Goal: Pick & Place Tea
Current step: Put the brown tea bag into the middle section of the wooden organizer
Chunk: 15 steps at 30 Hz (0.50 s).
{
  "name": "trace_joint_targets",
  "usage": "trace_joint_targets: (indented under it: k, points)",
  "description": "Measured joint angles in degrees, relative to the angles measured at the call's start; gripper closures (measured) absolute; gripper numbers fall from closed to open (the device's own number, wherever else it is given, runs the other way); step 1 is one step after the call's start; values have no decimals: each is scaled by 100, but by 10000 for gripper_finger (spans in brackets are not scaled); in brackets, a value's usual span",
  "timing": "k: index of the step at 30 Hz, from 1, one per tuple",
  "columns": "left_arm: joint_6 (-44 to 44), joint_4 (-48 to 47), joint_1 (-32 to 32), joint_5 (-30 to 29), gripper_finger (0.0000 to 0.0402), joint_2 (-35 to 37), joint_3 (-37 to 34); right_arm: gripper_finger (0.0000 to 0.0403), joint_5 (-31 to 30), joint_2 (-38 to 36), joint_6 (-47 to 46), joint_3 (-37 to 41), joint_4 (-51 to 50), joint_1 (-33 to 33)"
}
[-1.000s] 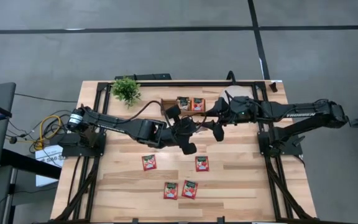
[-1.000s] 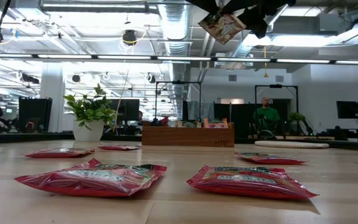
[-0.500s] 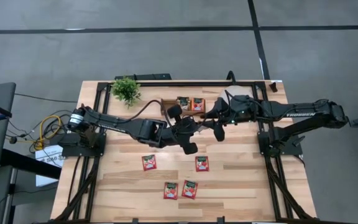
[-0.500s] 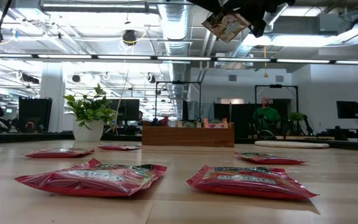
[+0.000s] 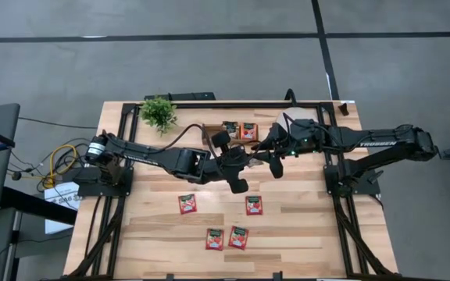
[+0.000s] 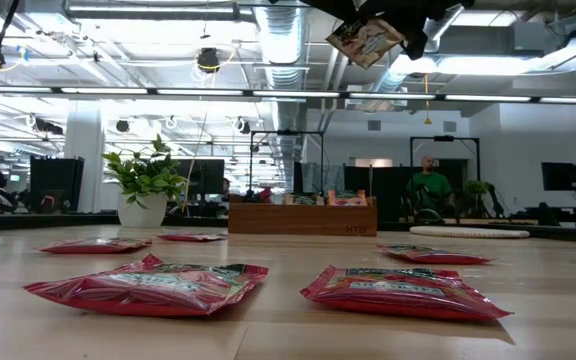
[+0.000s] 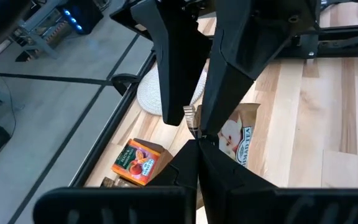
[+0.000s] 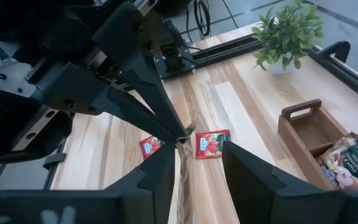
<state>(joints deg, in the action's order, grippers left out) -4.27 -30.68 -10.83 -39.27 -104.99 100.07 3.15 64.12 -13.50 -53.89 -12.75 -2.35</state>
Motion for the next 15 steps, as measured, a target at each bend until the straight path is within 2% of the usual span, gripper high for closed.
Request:
trace_joint_targets:
  k: [7,15]
  points:
    - [39,0,0,-1,401,0,0,303,13,0,-10,0,1,0]
    - [42,1,0,7,401,0,-1,395,411,0,-7,0,-2,0]
